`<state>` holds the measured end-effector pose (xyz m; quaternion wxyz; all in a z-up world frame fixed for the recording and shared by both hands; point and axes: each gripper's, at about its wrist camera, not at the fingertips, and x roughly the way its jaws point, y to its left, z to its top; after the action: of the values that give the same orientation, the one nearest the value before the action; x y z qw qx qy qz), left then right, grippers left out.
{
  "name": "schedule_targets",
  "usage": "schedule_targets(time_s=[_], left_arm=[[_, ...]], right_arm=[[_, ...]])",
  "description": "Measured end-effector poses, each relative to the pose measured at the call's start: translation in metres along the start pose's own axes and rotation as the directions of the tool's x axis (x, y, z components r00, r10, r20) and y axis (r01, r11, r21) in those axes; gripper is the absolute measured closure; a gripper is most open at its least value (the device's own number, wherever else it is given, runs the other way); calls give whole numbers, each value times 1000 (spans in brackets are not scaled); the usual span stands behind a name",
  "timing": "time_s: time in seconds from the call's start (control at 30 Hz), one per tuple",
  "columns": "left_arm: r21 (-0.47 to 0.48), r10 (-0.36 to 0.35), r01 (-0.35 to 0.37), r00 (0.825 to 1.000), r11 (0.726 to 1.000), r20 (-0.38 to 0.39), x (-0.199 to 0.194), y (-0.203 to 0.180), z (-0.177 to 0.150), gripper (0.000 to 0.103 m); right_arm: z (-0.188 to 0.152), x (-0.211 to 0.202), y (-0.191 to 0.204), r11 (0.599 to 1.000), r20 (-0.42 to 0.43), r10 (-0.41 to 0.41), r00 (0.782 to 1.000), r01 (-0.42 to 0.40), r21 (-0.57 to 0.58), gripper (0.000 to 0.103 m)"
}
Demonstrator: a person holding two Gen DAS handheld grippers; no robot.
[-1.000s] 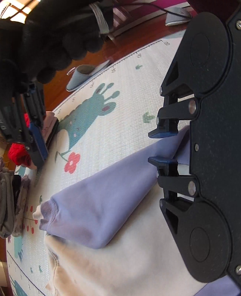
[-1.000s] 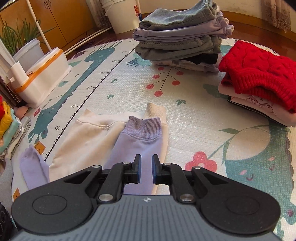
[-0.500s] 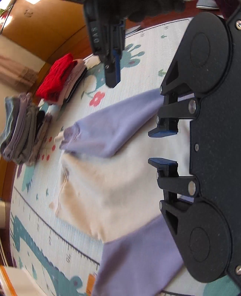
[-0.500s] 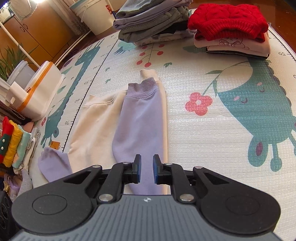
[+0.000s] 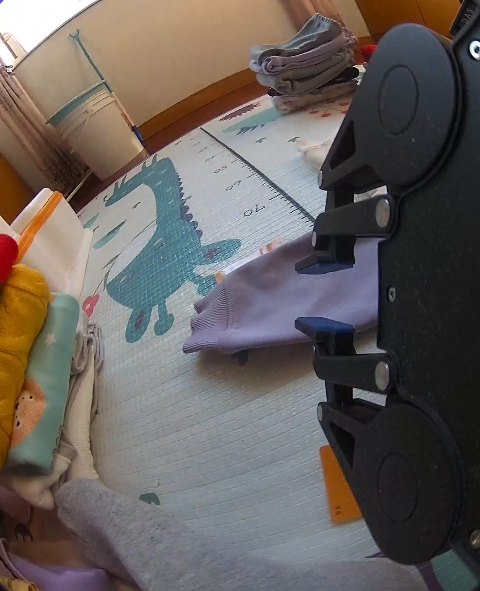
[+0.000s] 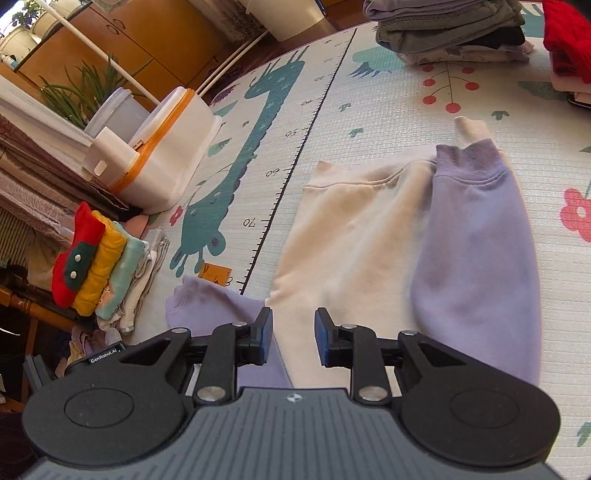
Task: Fold clothes
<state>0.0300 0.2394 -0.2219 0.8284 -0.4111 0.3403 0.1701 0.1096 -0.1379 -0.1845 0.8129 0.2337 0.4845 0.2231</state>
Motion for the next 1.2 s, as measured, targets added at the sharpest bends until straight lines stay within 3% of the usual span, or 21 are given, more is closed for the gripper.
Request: schedule_targets(time_s=[0.23,0.47,0.6,0.7,0.87,0.97,1.0,1.2], left_arm=[[-51,11,-11,1000,999,-4,32,22,34,81],[-50,6,-6,1000,999,-9,43,28,34,81],[-154,-21,25,999,988,31,32,42,36,81],[-133,-20,23,999,991,25,36,42,34,72],[-85,-19,19,1000,996,10,45,41,32,67],[-69,-21,21,1000,997,3,50,41,32,78],[-65,-24,24,1000,998,0,50,41,32,97],[35,-114,113,992,993,54,26,8,33,100]], right_arm=[[-2,36,11,1000,-54,16,998,-17,-21,72],[-7,60,8,999,-98,34,995,-33,6,68],[-12,66,7,1000,-115,26,993,-25,13,68],[-14,68,8,999,-118,30,993,-28,15,68],[-15,72,6,999,-122,35,992,-33,23,68],[-17,74,3,999,-130,34,991,-30,31,68],[-18,76,2,999,-133,32,991,-28,33,68],[-21,77,-13,994,-128,40,991,-26,108,67]])
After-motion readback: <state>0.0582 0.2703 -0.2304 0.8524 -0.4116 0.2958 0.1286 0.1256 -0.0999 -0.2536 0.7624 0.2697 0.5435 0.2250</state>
